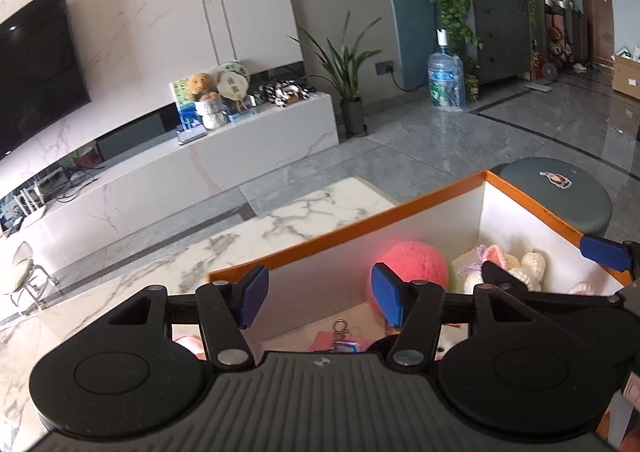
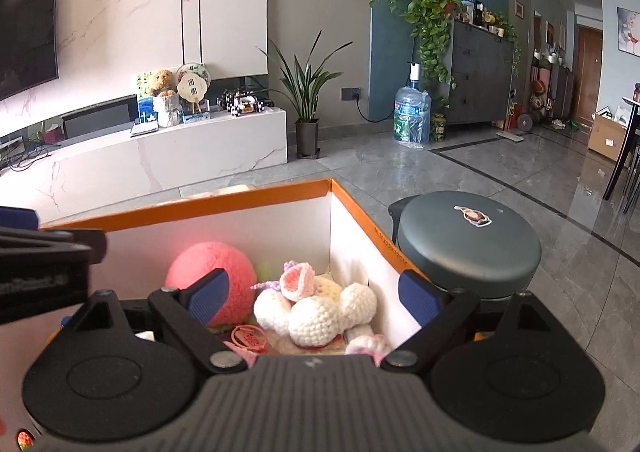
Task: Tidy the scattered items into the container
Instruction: 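Open both grippers to drop the pom-pom and bunny into the box, then withdraw both tools and move the right tool toward the orange crochet fruit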
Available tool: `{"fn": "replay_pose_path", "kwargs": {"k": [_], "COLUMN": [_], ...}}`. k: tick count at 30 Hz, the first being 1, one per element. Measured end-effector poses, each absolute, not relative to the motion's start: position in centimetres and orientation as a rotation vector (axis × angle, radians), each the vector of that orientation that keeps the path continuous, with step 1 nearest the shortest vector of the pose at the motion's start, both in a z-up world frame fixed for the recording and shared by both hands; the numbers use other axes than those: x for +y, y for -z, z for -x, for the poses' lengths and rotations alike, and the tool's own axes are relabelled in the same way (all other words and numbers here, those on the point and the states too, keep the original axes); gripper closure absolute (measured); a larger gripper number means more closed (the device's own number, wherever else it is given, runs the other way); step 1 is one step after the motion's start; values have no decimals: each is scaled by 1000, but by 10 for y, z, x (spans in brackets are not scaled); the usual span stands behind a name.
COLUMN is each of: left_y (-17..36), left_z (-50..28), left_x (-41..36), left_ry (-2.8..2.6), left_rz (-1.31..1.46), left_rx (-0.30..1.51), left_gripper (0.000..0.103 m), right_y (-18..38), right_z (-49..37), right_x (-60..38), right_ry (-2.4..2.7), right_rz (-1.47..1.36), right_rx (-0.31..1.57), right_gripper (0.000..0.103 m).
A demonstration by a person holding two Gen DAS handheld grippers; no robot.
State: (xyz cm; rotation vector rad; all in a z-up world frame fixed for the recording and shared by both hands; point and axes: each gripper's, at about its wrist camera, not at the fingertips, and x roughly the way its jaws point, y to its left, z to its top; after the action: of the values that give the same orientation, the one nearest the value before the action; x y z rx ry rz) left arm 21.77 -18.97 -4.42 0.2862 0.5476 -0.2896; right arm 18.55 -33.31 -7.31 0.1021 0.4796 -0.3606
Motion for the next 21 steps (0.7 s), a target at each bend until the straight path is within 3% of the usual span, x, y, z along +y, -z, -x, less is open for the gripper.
{"fn": "replay_pose_path", "kwargs": {"k": [21], "left_y": [43], "left_z": [-155], "left_x": [-74], "left_ry": [79], "left_rz": [-124], "left_rx": [625], "left_gripper": [36], "right_y": [65], "right_z": [-129], "right_x": [-295], "right_ry": [470], "right_rz": [-185], "right_rx": [304], "right_gripper": [10]}}
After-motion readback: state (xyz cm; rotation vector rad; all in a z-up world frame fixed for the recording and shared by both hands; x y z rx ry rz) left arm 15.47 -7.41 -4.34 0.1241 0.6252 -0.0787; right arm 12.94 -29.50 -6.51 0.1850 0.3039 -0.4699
